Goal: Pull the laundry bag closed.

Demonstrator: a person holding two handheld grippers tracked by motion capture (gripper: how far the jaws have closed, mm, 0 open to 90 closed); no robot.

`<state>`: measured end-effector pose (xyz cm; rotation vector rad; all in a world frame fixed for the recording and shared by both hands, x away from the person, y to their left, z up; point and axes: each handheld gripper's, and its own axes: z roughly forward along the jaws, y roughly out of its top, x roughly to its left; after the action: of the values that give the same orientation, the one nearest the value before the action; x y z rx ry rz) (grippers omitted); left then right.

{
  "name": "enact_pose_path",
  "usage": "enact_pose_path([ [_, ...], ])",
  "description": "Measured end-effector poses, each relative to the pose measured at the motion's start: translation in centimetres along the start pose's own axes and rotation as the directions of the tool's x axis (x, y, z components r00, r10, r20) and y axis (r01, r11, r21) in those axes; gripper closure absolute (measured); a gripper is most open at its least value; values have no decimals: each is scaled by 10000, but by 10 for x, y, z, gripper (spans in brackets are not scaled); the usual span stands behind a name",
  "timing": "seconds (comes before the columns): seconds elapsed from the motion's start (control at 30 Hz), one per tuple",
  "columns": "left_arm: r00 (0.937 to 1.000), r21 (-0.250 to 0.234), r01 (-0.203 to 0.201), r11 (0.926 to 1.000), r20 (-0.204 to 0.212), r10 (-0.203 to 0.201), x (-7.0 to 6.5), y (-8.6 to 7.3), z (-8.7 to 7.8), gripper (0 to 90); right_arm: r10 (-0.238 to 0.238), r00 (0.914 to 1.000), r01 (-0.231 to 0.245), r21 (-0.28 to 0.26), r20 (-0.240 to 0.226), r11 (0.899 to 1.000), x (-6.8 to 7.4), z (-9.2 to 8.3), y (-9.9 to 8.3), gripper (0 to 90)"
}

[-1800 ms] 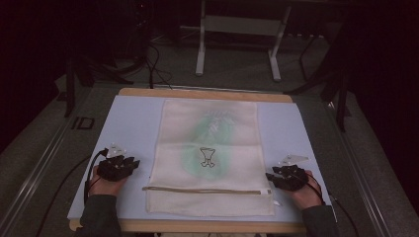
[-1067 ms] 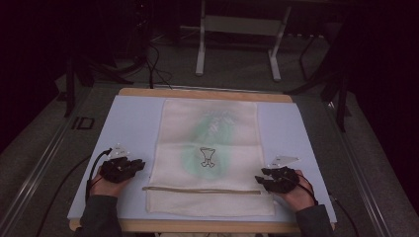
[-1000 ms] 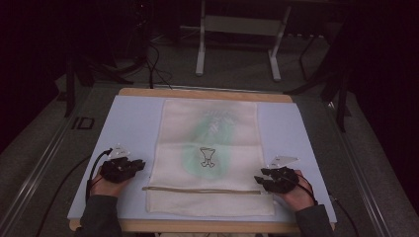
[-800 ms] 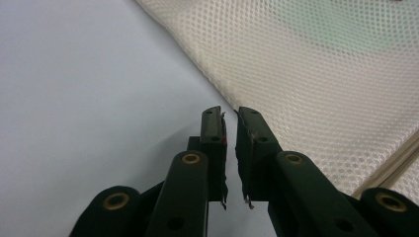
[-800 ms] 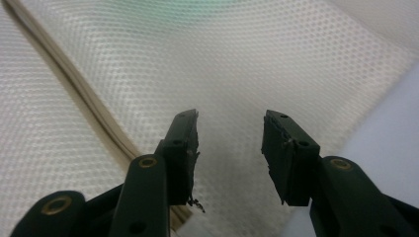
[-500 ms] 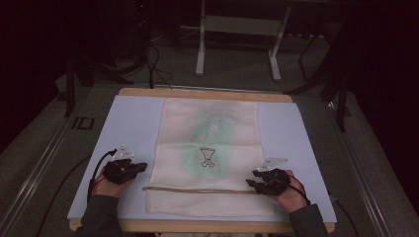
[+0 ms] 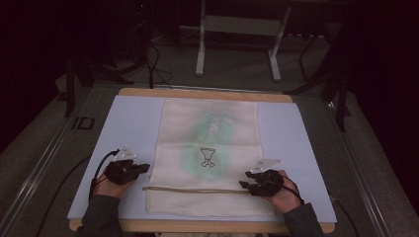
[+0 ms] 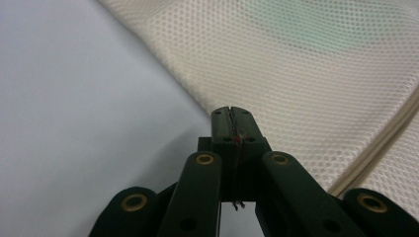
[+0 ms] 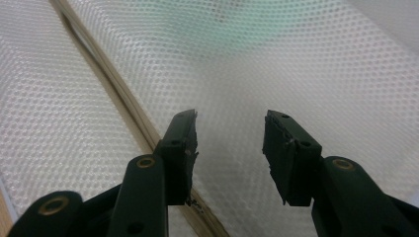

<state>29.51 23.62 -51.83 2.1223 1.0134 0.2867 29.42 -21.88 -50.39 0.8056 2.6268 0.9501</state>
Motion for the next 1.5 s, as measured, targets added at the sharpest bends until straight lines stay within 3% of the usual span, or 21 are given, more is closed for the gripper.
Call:
enact_pose_path([
  [0.17,9997,109,-138,9998,184,136,-2,1,2,896,-138,9993,135,-111,-343,9998,7,6,7,552],
  [0.63,9975,414,-446,9981,564,422,-8,3,12,895,-476,9963,470,-102,-714,9988,20,14,16,547],
  [1.1,9975,668,-443,9968,582,405,-7,2,16,895,-811,9912,803,-116,-1048,9967,32,19,24,545],
  [1.3,9976,699,-510,9963,494,476,-8,2,17,894,-1108,9877,1093,-196,-1100,9938,34,21,38,546],
  [1.5,9979,691,-485,9964,458,454,-7,2,17,894,-1610,9785,1569,-419,-1285,9867,42,25,56,546],
])
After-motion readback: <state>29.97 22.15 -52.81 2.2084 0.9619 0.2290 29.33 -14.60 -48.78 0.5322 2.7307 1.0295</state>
